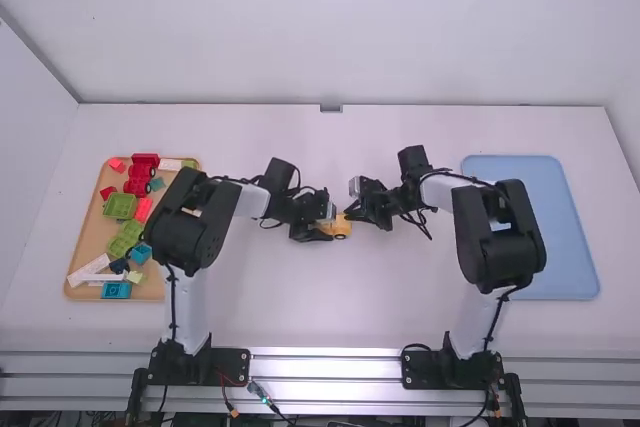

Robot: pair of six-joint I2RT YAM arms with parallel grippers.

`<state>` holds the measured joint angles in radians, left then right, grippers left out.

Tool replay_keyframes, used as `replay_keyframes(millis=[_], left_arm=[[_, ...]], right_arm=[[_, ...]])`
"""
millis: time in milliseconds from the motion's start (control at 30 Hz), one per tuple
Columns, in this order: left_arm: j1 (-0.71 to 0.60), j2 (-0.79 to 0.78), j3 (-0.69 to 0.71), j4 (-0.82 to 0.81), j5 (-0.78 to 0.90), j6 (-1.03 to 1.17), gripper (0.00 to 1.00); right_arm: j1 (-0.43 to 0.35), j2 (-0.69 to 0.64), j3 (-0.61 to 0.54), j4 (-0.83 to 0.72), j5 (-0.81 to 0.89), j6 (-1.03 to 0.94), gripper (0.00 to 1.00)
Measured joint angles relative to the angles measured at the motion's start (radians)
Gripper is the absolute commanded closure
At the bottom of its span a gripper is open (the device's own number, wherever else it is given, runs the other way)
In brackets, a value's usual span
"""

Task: Assemble lego blocks to make yellow taxi

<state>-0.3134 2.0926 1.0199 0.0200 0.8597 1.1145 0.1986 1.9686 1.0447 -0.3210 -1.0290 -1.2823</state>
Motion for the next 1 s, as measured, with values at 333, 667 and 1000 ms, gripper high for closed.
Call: replay_keyframes(millis=[333, 667, 1000], left_arm=[[0.000, 0.000, 0.000, 0.000, 0.000, 0.000, 0.53], [0.000, 0.000, 0.000, 0.003, 0.000, 0.000, 0.54], [0.000, 0.001, 0.000, 0.003, 0.000, 0.005, 0.54]], right_arm=[[0.029, -0.002, -0.096, 0.267, -0.045, 0.082, 1.00], [0.037, -0.002, -0.165, 0.370, 0.008, 0.206, 1.00], [0.088, -0.002, -0.164, 0.375, 0.071, 0.266, 1.00]])
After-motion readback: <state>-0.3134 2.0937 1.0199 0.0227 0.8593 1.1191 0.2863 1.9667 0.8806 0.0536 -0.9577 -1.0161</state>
